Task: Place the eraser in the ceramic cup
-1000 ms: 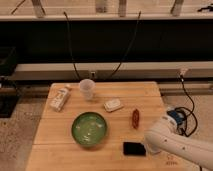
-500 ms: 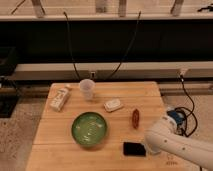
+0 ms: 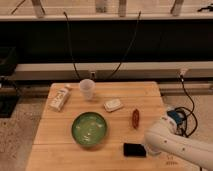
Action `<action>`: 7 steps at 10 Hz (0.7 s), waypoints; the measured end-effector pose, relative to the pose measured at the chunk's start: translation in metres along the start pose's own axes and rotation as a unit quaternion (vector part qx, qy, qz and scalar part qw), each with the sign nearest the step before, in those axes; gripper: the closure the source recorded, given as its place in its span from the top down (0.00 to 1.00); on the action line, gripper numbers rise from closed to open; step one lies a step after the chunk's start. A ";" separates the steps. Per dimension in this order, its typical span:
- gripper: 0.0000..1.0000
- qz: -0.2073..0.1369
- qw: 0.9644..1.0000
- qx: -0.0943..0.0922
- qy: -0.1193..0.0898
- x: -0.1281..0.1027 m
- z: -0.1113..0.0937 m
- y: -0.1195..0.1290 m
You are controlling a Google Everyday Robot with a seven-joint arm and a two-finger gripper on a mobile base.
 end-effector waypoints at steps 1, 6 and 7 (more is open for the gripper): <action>0.77 -0.001 1.000 0.000 0.002 -0.001 -0.001 0.000; 0.80 -0.009 1.000 -0.001 0.008 -0.004 -0.004 0.000; 0.80 -0.009 1.000 -0.002 0.006 -0.004 -0.004 0.000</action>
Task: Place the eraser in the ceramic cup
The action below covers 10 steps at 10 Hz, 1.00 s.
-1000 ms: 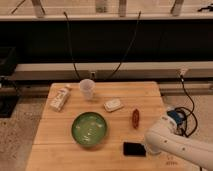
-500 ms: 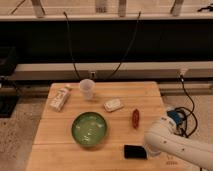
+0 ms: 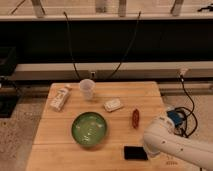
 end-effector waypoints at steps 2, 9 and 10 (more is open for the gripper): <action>0.80 0.005 1.000 -0.001 -0.009 -0.002 -0.001 0.003; 0.80 -0.014 0.999 -0.001 -0.031 -0.043 0.011 0.011; 0.78 -0.015 0.999 -0.002 -0.034 -0.045 0.011 0.012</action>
